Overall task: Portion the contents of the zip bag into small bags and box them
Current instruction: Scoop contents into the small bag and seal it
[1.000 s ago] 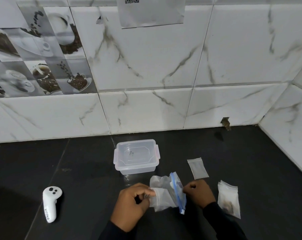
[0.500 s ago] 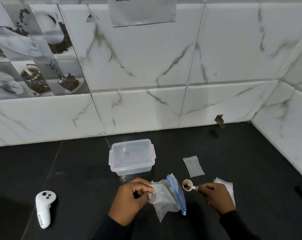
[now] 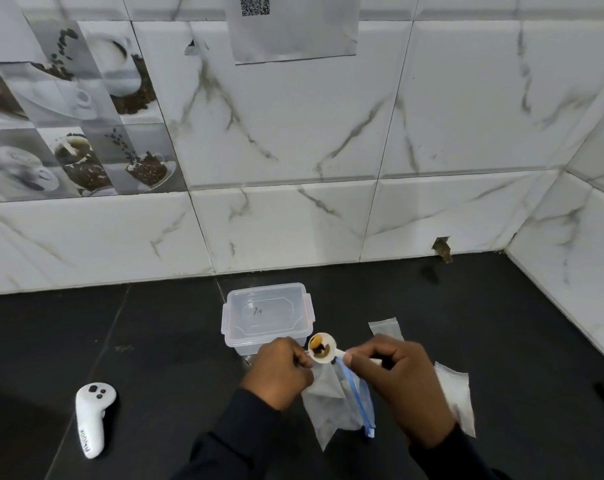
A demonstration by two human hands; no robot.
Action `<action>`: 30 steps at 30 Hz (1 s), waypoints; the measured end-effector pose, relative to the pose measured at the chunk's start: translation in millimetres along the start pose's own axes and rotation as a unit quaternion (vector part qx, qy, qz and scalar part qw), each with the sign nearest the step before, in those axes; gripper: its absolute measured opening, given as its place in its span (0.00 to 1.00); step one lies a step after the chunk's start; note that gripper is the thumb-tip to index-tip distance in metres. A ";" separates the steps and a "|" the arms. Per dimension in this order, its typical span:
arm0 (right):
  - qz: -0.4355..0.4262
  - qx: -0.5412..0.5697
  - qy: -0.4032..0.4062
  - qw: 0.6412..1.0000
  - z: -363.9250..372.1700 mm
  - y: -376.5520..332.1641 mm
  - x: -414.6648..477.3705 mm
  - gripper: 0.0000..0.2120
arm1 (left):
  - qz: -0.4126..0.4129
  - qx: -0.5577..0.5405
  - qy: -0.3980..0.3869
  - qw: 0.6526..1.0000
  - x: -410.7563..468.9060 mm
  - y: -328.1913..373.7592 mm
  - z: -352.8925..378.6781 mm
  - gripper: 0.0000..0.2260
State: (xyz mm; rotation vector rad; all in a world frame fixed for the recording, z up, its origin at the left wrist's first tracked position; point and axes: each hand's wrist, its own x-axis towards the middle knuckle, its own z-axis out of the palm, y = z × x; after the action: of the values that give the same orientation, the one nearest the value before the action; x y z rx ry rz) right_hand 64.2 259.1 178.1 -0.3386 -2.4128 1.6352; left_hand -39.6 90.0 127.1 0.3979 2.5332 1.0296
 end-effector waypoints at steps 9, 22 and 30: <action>-0.214 -0.222 0.068 0.949 60.3 73.0 -10.5 0.08 | -0.053 0.006 -0.006 0.999 3.4 -5.6 3.8 0.12; -0.358 -0.342 0.090 0.864 72.6 97.7 -14.2 0.21 | -0.062 -0.021 0.002 0.998 0.6 -7.5 4.2 0.17; -0.057 -0.034 0.105 0.992 57.7 70.6 -8.6 0.04 | -0.059 -0.055 0.005 0.997 0.4 -12.7 0.6 0.12</action>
State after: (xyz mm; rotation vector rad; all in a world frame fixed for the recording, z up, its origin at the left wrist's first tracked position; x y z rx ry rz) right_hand 60.4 230.9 91.0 -0.3576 -2.2899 1.3983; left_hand -41.2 81.7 117.5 0.2095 2.4618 1.1217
